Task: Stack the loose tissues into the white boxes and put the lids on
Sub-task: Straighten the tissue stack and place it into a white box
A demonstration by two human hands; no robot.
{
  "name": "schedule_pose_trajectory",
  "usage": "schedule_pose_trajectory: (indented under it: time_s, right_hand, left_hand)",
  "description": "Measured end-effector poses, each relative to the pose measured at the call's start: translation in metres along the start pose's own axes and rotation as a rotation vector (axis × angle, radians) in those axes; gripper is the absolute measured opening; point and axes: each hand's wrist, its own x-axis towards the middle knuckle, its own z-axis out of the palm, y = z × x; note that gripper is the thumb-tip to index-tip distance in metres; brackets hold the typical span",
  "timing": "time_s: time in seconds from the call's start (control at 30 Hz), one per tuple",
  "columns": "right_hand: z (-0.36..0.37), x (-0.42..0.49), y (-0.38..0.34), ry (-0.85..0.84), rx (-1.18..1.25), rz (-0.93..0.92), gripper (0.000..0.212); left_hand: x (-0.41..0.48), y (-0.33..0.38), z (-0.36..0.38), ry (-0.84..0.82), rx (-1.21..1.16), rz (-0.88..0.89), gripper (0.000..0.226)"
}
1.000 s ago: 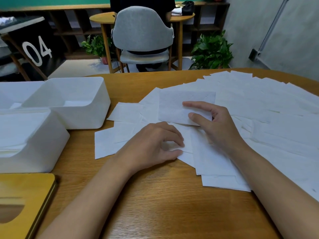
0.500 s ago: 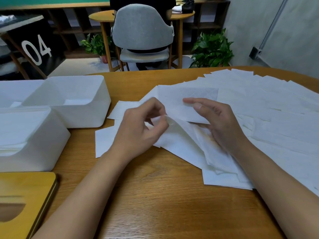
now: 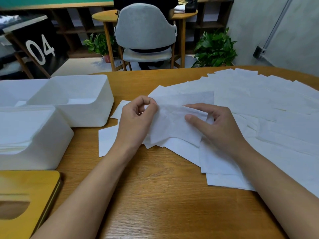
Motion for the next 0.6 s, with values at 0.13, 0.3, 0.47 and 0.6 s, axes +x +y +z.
schedule_pose_trajectory:
  time_s: [0.13, 0.3, 0.47, 0.6]
  right_hand:
    - [-0.002, 0.001, 0.001, 0.001, 0.085, 0.044, 0.02]
    - [-0.001, 0.001, -0.003, -0.041, 0.052, 0.01, 0.048]
    - [0.004, 0.0, -0.002, -0.094, 0.006, -0.044, 0.08]
    - [0.007, 0.0, -0.002, -0.069, -0.078, -0.093, 0.088]
  left_hand:
    - [-0.001, 0.002, 0.0, -0.1, -0.031, -0.042, 0.023]
    - [-0.002, 0.0, 0.001, -0.004, -0.145, -0.103, 0.029]
    - [-0.007, 0.0, 0.012, 0.015, -0.265, -0.167, 0.03]
    - [-0.008, -0.002, 0.016, 0.038, -0.284, -0.179, 0.03]
